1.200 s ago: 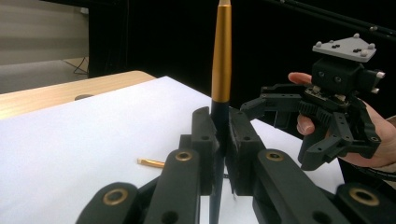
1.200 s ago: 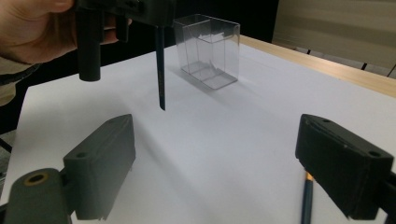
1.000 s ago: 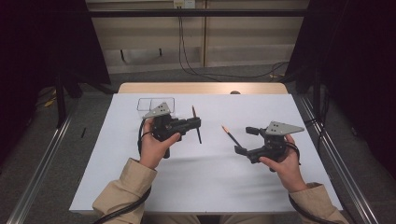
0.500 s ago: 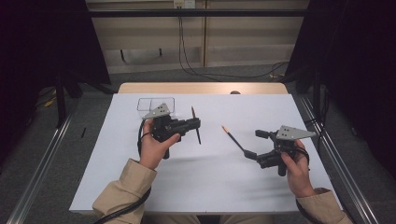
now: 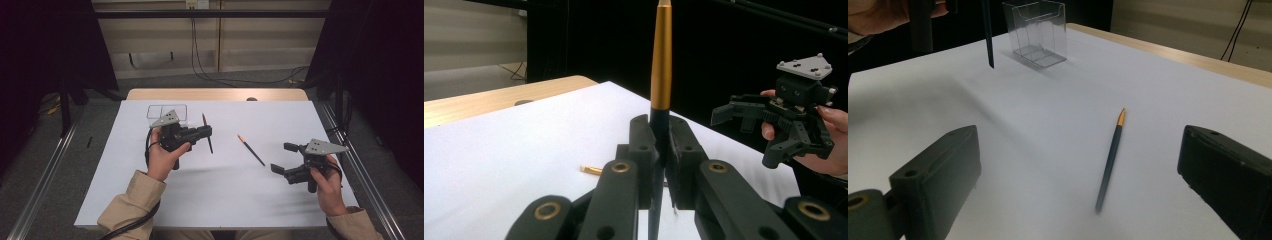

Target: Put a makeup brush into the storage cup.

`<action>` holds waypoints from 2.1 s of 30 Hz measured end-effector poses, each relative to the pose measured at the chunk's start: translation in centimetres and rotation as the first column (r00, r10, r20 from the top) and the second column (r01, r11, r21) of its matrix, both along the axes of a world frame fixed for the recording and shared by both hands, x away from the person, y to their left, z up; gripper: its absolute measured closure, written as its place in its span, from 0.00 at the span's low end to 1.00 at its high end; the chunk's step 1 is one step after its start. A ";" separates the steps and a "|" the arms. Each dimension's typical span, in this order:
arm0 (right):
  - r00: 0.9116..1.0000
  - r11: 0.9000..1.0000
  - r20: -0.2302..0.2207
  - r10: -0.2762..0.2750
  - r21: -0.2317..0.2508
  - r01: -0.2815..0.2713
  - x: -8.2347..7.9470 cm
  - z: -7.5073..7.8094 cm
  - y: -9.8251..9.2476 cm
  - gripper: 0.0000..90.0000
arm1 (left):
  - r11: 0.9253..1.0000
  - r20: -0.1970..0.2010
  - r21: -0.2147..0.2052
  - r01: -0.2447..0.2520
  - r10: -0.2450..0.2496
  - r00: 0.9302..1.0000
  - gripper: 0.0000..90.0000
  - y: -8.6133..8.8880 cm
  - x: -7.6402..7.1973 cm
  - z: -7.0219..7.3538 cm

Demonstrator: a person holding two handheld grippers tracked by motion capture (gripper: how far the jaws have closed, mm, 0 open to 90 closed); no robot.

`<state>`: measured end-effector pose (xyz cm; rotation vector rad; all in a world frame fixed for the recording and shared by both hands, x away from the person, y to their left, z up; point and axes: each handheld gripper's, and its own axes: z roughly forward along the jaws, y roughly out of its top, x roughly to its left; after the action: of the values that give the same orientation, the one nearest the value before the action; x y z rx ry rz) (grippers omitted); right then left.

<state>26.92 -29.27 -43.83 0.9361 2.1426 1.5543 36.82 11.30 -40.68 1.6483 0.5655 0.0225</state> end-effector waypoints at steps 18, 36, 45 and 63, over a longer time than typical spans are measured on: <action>1.000 1.000 -0.004 -0.011 -0.026 0.011 -0.8 -0.4 -1.1 0.04 | 1.000 0.012 0.010 -0.025 0.025 1.000 0.93 1.0 0.0 0.2; 1.000 1.000 0.011 -0.006 -0.030 0.006 -1.1 -0.5 -1.4 0.04 | 0.999 0.036 0.025 -0.045 0.044 0.998 0.92 1.6 0.2 1.0; 1.000 0.999 0.012 -0.007 -0.034 0.007 -1.2 -0.5 -1.4 0.04 | 0.997 0.042 0.033 -0.065 0.064 0.997 0.92 2.5 0.6 1.7; 1.000 0.999 0.017 -0.004 -0.039 0.005 -1.2 -0.5 -1.5 0.04 | 0.991 0.049 0.050 -0.123 0.121 0.991 0.92 3.9 2.5 3.4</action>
<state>25.75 -30.76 -44.28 0.9109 2.1498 1.5078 39.30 15.21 -37.30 1.6580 0.6348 0.1655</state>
